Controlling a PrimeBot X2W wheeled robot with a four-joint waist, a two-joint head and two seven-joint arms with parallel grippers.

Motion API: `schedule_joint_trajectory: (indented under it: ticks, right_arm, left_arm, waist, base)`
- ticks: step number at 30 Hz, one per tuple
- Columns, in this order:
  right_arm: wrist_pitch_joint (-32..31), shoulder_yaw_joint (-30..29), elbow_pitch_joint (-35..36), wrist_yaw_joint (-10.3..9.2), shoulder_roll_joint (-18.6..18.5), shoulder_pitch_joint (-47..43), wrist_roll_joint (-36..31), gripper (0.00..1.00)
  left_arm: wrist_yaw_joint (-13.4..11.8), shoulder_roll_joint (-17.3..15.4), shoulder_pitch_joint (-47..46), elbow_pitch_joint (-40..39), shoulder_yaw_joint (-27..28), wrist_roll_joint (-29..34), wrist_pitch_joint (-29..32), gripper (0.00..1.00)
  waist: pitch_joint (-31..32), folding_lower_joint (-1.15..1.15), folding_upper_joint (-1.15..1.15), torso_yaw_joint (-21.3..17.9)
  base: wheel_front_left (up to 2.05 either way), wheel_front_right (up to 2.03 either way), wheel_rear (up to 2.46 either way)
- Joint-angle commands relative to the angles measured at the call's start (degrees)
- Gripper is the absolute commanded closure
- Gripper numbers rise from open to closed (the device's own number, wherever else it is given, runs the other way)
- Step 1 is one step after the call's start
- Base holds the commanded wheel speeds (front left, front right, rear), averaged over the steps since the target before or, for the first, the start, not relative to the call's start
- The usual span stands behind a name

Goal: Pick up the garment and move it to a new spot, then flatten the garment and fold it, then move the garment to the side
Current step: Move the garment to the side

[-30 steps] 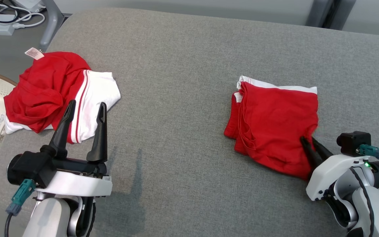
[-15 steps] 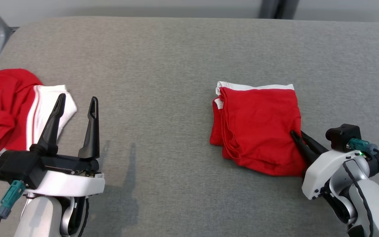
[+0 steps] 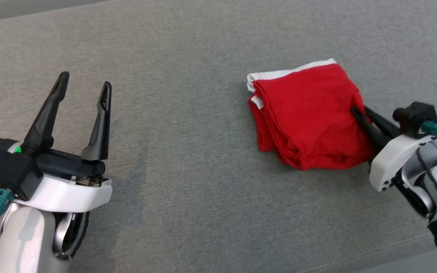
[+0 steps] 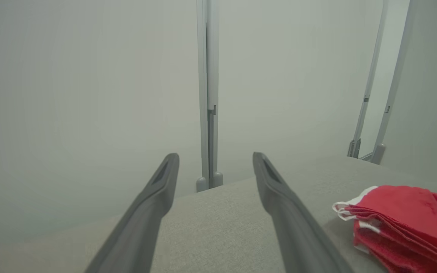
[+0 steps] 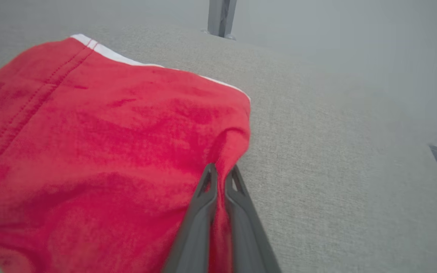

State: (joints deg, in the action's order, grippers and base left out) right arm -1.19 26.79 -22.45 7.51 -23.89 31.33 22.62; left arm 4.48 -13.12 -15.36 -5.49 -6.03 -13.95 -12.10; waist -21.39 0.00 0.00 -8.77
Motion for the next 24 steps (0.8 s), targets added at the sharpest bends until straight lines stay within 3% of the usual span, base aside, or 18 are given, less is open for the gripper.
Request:
schedule_joint_trajectory:
  ticks: [1,7,13,17,20,23,24]
  right_arm:
    - [1.12,0.30,-0.38,-0.03,-0.79,2.03,0.21,1.00]
    - [6.34,2.10,-5.94,-0.03,-6.32,9.93,1.35,1.00]
    - [9.93,2.25,-12.07,-0.03,-12.62,16.63,0.33,1.00]
    - [12.20,1.16,-16.28,-0.03,-14.51,21.09,-2.11,1.00]
    - [13.19,-0.21,-20.63,-0.03,-13.91,25.02,-5.76,1.00]
    - [13.62,-1.95,-24.19,-0.03,-12.42,26.87,-8.02,0.54]
    - [13.79,-2.72,-25.31,-0.03,-11.86,27.50,-8.50,0.00]
  left_arm:
    - [0.13,-0.70,-1.18,-0.62,0.23,0.48,0.37,0.00]
    - [0.68,-2.36,-3.76,-3.95,-1.26,1.23,3.19,0.00]
    - [1.38,-3.51,-7.24,-5.77,-3.23,1.77,4.84,0.00]
    - [1.57,-3.95,-9.07,-6.24,-4.06,1.74,5.30,0.00]
    - [1.81,-4.36,-10.09,-6.32,-4.71,1.51,5.10,0.00]
    - [1.85,-4.57,-10.38,-6.05,-4.73,1.31,4.99,0.00]
    - [1.86,-4.63,-10.49,-5.93,-4.69,1.15,4.93,0.00]
  waist:
    - [-4.40,0.00,0.00,-5.15]
    - [-8.87,0.00,0.00,-8.98]
    - [-12.95,0.00,0.00,-10.00]
    - [-14.53,0.00,0.00,-9.94]
    - [-15.45,0.00,0.00,-9.51]
    - [-15.91,0.00,0.00,-9.21]
    - [-16.05,0.00,0.00,-9.12]
  base:
    - [0.00,0.00,0.00]
    - [0.00,0.00,0.00]
    - [0.00,0.00,0.00]
    - [0.00,0.00,0.00]
    - [0.00,0.00,0.00]
    - [0.00,0.00,0.00]
    - [0.00,0.00,0.00]
